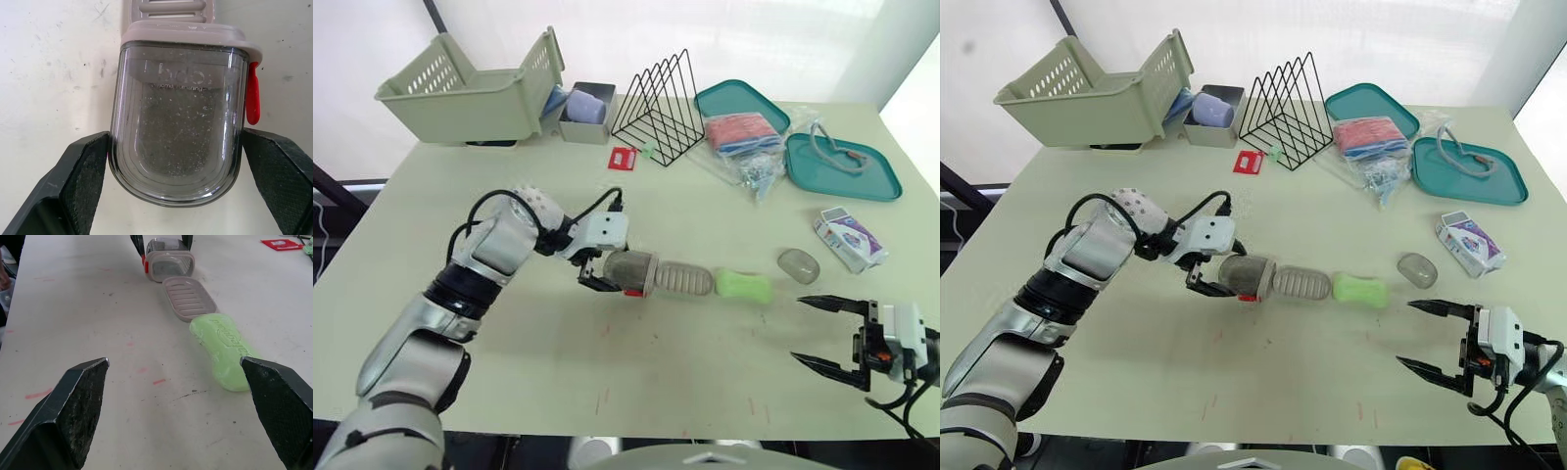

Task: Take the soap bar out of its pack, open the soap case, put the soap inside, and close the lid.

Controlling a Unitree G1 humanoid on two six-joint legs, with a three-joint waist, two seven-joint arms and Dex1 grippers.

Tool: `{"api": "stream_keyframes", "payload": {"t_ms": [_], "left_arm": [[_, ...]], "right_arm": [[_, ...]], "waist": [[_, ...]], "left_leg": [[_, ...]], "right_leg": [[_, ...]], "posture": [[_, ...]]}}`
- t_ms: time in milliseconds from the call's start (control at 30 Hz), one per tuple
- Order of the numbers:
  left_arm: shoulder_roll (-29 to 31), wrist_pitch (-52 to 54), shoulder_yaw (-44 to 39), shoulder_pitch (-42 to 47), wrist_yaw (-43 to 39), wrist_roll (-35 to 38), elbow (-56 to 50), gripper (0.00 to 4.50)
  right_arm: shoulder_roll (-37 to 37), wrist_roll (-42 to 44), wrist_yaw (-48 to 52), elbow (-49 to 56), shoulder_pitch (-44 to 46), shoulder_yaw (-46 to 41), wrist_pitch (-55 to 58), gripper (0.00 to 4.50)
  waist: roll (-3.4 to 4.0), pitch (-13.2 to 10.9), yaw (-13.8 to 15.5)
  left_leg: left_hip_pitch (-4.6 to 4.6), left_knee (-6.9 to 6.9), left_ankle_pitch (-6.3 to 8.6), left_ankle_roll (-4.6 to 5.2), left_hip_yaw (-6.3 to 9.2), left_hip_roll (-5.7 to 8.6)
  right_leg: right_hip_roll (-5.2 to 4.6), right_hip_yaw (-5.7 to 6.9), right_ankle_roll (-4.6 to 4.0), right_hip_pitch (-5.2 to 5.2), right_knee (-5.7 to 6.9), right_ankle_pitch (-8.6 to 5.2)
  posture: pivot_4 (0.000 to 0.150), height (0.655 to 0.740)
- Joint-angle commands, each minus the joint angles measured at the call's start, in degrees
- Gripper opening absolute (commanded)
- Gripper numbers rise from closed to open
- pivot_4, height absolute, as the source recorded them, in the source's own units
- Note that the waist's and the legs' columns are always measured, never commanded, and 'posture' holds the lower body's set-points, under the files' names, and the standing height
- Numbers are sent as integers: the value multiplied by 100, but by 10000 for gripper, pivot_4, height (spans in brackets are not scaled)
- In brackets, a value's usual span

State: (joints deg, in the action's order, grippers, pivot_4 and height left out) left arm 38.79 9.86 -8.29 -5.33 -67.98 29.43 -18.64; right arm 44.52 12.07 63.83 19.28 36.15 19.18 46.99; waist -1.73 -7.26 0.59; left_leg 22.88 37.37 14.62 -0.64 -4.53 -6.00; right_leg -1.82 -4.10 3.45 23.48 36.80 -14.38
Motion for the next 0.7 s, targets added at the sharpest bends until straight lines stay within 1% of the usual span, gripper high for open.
{"api": "stream_keyframes", "payload": {"t_ms": [33, 100, 167, 367, 700], "left_arm": [[53, -82, -26, -11, -12, 62, -46, 45000], [51, -122, -23, -14, -22, 55, -14, 45000], [46, -154, -14, -17, -23, 50, 3, 45000], [21, -237, -6, -43, -12, 39, 47, 45000], [-13, -227, 81, -1, 75, 24, -9, 45000]], "right_arm": [[-487, -40, -473, 59, 291, 152, 396, 16236], [-813, -189, -763, -38, 353, 386, 497, 16236], [-914, -232, -875, -33, 294, 507, 580, 16236], [-983, -255, -1017, 22, 186, 717, 682, 16236], [-1038, -206, -1072, -31, 178, 806, 734, 16236]], "waist": [[0, 0, 25], [-2, 1, 12], [-3, 2, 21], [-1, 1, 20], [-1, 1, 11]], "left_leg": [[1, 0, 0, 0, 0, 0], [1, 2, 0, 0, -3, 0], [3, 1, 0, 0, -3, 0], [6, 2, 0, 0, -5, 1], [5, 0, 0, 0, -4, 0]], "right_leg": [[-1, 0, 0, 0, -1, 0], [-2, 1, -6, 1, -1, -3], [-2, 1, -7, 2, 1, -4], [-4, 2, -6, 4, 0, -3], [-3, 2, -7, 4, 1, -4]], "posture": [[1500, 7400], [1500, 7400], [1500, 7400], [1500, 7400], [1500, 7400]]}}
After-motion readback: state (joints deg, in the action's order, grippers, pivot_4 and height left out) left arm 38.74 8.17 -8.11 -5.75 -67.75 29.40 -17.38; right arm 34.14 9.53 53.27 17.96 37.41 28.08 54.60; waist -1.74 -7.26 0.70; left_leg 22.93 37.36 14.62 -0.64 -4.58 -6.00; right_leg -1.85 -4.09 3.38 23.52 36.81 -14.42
